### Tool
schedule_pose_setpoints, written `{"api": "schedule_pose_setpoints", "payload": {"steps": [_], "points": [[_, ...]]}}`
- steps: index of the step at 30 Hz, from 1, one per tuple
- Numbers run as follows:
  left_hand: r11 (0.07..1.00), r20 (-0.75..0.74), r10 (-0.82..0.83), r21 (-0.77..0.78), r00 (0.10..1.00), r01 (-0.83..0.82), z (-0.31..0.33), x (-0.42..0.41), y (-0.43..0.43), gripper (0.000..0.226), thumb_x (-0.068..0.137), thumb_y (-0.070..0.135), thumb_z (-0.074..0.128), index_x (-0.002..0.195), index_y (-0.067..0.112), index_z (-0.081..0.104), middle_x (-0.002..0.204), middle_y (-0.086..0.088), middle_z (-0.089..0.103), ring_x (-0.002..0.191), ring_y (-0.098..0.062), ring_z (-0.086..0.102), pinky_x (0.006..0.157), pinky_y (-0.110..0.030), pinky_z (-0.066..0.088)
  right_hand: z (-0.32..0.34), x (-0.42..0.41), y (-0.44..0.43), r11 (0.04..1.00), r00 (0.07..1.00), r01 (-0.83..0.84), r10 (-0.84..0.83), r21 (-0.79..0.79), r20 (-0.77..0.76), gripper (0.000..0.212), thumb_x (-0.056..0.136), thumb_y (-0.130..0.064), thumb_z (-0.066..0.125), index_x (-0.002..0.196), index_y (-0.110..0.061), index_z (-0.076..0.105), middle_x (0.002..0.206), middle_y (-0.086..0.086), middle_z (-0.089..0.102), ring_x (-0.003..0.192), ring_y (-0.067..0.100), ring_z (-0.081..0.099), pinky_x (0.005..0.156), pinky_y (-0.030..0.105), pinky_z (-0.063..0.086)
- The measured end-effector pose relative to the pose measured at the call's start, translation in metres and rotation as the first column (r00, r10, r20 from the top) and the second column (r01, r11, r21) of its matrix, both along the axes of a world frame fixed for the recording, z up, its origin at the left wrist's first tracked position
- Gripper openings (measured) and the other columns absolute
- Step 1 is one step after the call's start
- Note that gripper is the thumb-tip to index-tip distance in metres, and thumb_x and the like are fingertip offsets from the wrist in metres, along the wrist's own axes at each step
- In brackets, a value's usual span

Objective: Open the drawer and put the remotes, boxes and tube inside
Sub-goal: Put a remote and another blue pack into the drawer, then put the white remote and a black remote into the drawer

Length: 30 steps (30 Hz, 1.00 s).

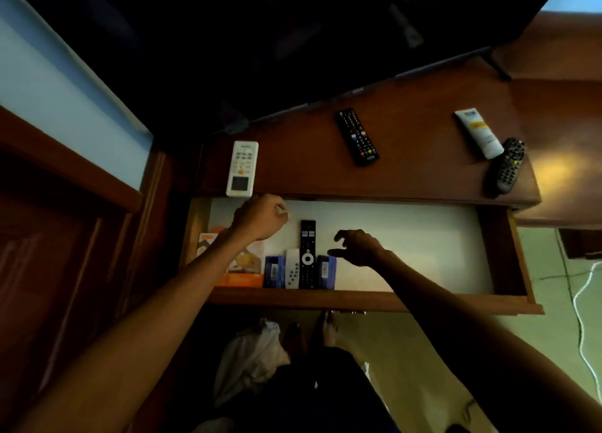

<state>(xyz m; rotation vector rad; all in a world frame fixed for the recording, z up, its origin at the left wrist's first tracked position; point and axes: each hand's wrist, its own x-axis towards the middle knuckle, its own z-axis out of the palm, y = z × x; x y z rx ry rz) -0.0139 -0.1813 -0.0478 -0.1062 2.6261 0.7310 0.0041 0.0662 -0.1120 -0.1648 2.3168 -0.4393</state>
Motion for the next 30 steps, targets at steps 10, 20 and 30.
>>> {"api": "schedule_pose_setpoints", "payload": {"steps": [10,20,30], "points": [[0.926,-0.227,0.328,-0.113,0.917,-0.359,0.013,-0.061,-0.042,0.079,0.081,0.047,0.071,0.146,0.021,0.035,0.142,-0.019,0.042,0.13,-0.04,0.04,0.102,-0.052,0.039,0.081,-0.094,-0.037,0.969,0.89,0.155,-0.22,-0.191,-0.399,0.027,0.089,-0.036,0.06,0.113,-0.025,0.06,0.106,0.005,0.072,0.093,0.026,0.068,0.078,0.036,0.055],[0.93,-0.218,0.313,-0.124,0.924,-0.345,-0.01,-0.102,-0.02,0.076,0.082,0.011,0.074,0.147,0.025,0.037,0.136,-0.019,0.049,0.125,-0.039,0.047,0.096,-0.051,0.045,0.053,-0.171,-0.021,0.95,0.815,0.311,-0.256,0.019,-0.519,0.065,0.093,-0.027,0.051,0.149,-0.015,0.021,0.145,0.024,0.036,0.129,0.042,0.038,0.102,0.056,0.042],[0.966,-0.248,0.23,0.179,0.941,-0.189,-0.003,-0.081,0.025,0.073,0.08,0.0,0.072,0.145,0.02,0.044,0.136,-0.013,0.044,0.127,-0.028,0.042,0.086,-0.024,0.037,0.041,-0.136,0.007,0.912,0.8,0.396,-0.4,-0.108,-0.448,0.055,0.095,-0.012,0.052,0.145,-0.019,0.033,0.132,0.026,0.048,0.121,0.042,0.047,0.099,0.059,0.045]]}}
